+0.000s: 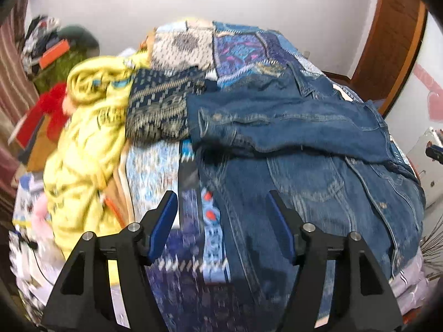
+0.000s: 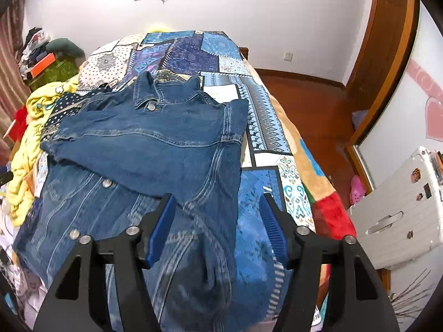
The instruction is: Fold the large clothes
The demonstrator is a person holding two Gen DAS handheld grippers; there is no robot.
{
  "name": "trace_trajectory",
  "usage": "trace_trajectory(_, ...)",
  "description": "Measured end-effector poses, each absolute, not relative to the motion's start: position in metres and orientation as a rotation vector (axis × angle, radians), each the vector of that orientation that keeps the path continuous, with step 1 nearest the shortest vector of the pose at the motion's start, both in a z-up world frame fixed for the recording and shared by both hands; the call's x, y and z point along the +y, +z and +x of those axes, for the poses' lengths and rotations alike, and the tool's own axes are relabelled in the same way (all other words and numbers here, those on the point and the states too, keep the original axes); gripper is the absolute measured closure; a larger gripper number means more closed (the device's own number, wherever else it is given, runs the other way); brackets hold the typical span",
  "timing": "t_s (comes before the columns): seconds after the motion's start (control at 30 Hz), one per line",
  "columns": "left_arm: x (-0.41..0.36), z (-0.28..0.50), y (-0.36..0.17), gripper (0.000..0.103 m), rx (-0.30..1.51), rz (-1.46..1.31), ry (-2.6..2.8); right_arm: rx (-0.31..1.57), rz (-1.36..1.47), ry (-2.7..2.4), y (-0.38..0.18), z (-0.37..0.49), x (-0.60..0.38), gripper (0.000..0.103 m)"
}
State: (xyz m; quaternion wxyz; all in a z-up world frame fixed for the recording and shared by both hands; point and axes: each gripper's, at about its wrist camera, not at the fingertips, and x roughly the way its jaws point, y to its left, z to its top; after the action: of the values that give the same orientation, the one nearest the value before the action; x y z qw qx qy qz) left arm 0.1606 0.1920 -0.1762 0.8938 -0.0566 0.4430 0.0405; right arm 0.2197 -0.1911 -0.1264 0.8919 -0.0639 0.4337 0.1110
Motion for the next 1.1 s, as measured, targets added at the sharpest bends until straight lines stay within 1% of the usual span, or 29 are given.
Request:
trace_trajectory(0.13,0.197,0.141,-0.197,0.038,0.966,-0.188,0.085,0.923,-0.105,0.239,-0.136,0.205,-0.198,0.037)
trace_trajectory(0.4,0.195,0.112,-0.237,0.038,1.051,-0.288,0.044,1.060,-0.054,0.236,-0.181,0.182,-0.213,0.037)
trace_trajectory(0.63,0.197,0.108,-0.279,0.038,1.150,-0.585,-0.058,1.169,0.065,0.260,-0.212,0.174,-0.231,0.037)
trace_trajectory(0.87,0.186,0.113,-0.279,0.038,1.134,-0.680,-0.150,1.186,0.109,0.330,-0.216,0.170,-0.231,0.037)
trace_trajectory(1.03,0.172,0.117,-0.275,0.038,1.132,-0.622,-0.146,1.185,0.101,0.357,-0.223,0.174,-0.220,0.038)
trace_trajectory(1.1,0.168,0.118,-0.273,0.048,1.113,-0.626,-0.137,1.179,0.156,0.366,-0.225,0.178,-0.222,0.039)
